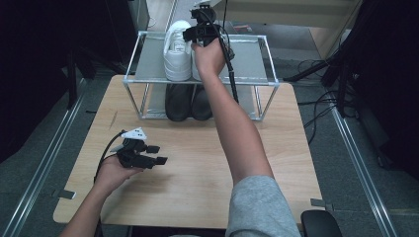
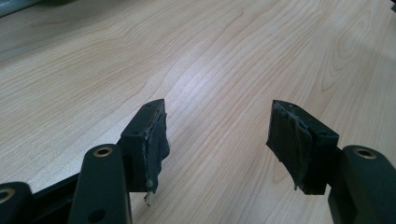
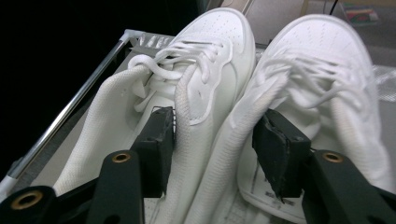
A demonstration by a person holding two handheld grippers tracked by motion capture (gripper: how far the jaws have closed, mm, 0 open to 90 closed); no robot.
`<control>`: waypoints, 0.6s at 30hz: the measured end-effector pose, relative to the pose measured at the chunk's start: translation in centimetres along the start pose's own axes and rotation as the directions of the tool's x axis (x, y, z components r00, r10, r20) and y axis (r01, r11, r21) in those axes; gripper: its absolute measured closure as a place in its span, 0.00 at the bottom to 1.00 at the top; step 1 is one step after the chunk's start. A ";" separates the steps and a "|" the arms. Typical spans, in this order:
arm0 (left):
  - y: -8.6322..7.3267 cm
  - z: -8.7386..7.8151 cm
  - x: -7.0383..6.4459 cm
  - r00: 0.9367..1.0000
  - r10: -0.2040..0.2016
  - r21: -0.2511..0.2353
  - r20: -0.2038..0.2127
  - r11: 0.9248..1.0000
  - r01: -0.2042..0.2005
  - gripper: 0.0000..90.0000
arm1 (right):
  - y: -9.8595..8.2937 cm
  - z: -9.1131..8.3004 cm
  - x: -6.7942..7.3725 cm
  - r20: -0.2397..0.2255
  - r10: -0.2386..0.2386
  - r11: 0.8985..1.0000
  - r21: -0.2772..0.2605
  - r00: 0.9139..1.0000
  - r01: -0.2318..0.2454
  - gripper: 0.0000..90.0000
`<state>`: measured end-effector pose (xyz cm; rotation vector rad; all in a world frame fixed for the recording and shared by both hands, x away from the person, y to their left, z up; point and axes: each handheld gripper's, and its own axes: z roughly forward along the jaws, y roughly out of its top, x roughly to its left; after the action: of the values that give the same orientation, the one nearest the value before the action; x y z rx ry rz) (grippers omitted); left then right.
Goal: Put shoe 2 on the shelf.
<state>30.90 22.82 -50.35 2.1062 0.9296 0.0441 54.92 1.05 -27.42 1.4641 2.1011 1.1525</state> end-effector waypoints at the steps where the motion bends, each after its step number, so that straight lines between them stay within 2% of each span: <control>1: 0.0 0.0 0.0 1.000 -0.002 0.000 0.000 1.000 0.002 0.42 | 0.1 -0.3 -0.1 0.001 -0.017 1.000 -0.006 1.000 0.017 0.54; 6: 0.0 0.0 0.0 1.000 -0.004 0.005 0.000 1.000 0.004 0.42 | 0.0 -1.7 -0.6 -0.039 -0.082 0.997 -0.014 0.996 0.081 0.56; 10: -0.1 0.1 0.0 1.000 -0.001 0.009 -0.003 1.000 0.001 0.42 | -0.4 -3.0 -0.8 -0.107 -0.087 0.996 -0.022 0.990 0.085 0.55; 15: 0.0 0.1 0.0 1.000 0.000 0.015 -0.012 1.000 0.000 0.42 | -0.9 -5.0 -0.6 -0.152 -0.142 0.990 -0.044 0.978 0.137 0.52; 18: -0.1 0.0 0.0 1.000 -0.002 0.007 -0.008 1.000 0.002 0.41 | -1.4 -6.2 -0.5 -0.185 -0.170 0.985 -0.067 0.968 0.160 0.49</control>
<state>30.84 22.84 -50.36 2.1130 0.9381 0.0483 50.17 -2.27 -24.72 1.1711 2.2513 1.3154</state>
